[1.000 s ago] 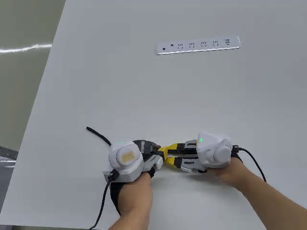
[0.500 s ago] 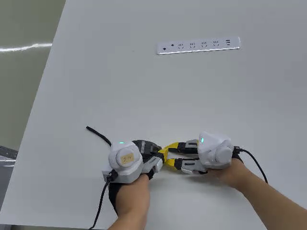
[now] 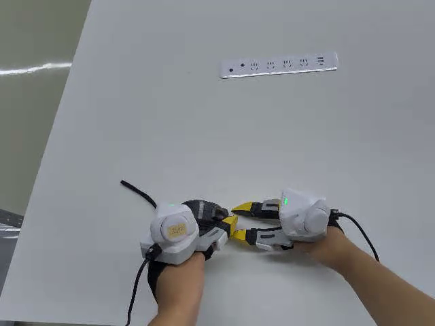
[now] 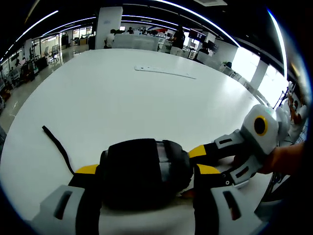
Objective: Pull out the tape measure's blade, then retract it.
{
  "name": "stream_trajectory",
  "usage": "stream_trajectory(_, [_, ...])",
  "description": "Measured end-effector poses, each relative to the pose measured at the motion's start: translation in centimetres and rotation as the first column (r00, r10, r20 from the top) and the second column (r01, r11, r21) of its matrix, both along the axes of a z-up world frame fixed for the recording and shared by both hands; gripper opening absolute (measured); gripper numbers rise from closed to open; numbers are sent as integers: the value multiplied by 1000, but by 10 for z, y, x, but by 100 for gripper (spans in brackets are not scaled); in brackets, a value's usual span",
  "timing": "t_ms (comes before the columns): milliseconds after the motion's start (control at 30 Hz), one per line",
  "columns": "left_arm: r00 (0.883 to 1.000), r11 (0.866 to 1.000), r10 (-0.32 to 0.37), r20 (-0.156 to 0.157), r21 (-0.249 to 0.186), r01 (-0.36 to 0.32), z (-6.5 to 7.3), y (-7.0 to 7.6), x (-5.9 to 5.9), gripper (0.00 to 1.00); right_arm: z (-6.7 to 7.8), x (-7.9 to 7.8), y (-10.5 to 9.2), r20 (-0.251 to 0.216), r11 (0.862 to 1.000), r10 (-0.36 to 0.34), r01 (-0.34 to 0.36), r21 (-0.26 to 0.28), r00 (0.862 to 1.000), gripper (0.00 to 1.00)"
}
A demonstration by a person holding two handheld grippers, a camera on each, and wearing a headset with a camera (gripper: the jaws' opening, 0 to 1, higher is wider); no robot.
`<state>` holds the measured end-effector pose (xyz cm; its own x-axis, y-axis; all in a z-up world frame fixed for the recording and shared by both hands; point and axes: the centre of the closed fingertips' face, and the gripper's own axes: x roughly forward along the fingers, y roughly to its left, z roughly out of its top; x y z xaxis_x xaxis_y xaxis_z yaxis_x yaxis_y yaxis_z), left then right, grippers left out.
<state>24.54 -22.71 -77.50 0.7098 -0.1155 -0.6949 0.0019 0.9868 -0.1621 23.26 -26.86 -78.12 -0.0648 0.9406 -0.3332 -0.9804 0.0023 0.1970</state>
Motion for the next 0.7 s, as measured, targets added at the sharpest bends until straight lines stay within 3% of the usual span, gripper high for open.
stream_trajectory(267, [1000,1000,-16,-5,0,16,-1,-2,-1,78,0,0,0,-4,1000,-6,6,1,1000,29])
stream_trajectory(500, [1000,999,-18,-2,-27,18,-2,-2,-4,77,1,-5,-3,-3,1000,-16,16,-14,1000,29])
stream_trajectory(700, [998,998,-56,3,-36,56,-1,-3,-9,77,1,-6,-10,0,999,-46,46,-30,999,29])
